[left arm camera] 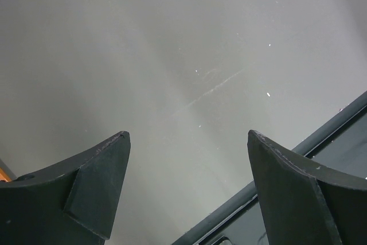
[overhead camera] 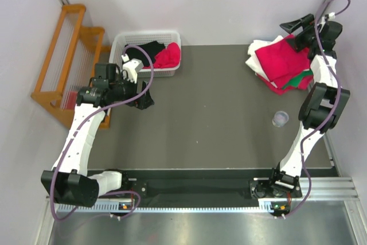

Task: Fold and stack the t-shirts
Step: Neatly place the folded tshirt to the corner

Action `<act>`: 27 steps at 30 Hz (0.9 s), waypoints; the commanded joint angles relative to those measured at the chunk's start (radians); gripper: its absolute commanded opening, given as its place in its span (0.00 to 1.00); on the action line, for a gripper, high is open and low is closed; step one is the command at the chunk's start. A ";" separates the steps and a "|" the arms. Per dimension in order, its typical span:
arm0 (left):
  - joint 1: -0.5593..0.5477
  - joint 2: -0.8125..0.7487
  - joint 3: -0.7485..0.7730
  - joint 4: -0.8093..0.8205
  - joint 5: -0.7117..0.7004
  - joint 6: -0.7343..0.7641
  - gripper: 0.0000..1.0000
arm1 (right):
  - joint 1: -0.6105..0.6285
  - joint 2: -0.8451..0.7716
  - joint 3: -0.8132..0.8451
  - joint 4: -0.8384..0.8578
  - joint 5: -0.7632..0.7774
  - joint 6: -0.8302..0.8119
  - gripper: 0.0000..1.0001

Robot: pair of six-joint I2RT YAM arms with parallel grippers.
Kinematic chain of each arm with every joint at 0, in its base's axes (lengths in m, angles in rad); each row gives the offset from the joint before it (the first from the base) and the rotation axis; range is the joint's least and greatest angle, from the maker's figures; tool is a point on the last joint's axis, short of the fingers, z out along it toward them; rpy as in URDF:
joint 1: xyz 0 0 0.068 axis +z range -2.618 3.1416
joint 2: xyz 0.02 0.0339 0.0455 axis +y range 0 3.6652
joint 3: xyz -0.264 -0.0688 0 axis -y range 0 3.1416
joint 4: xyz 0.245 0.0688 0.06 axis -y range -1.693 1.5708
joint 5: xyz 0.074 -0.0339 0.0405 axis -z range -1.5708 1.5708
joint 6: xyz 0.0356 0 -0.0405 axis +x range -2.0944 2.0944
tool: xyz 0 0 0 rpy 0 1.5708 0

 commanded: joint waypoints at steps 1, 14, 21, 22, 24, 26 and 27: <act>0.004 -0.016 0.001 0.009 -0.003 0.005 0.88 | -0.015 0.077 0.053 0.028 -0.013 0.027 1.00; 0.015 -0.048 0.007 -0.056 -0.028 0.039 0.88 | -0.044 0.233 0.114 -0.054 0.099 -0.088 1.00; 0.022 -0.062 -0.015 -0.089 -0.028 0.069 0.88 | -0.061 0.312 0.181 -0.174 0.134 -0.185 1.00; 0.025 -0.065 -0.016 -0.091 -0.023 0.073 0.88 | -0.065 0.313 0.172 -0.174 0.128 -0.185 1.00; 0.027 -0.069 -0.019 -0.094 -0.020 0.074 0.88 | -0.078 0.325 0.189 -0.191 0.115 -0.183 1.00; 0.027 -0.069 -0.015 -0.094 -0.016 0.074 0.88 | -0.088 0.339 0.203 -0.211 0.082 -0.174 1.00; 0.028 -0.068 -0.005 -0.096 -0.013 0.073 0.88 | -0.091 0.336 0.195 -0.210 0.079 -0.161 1.00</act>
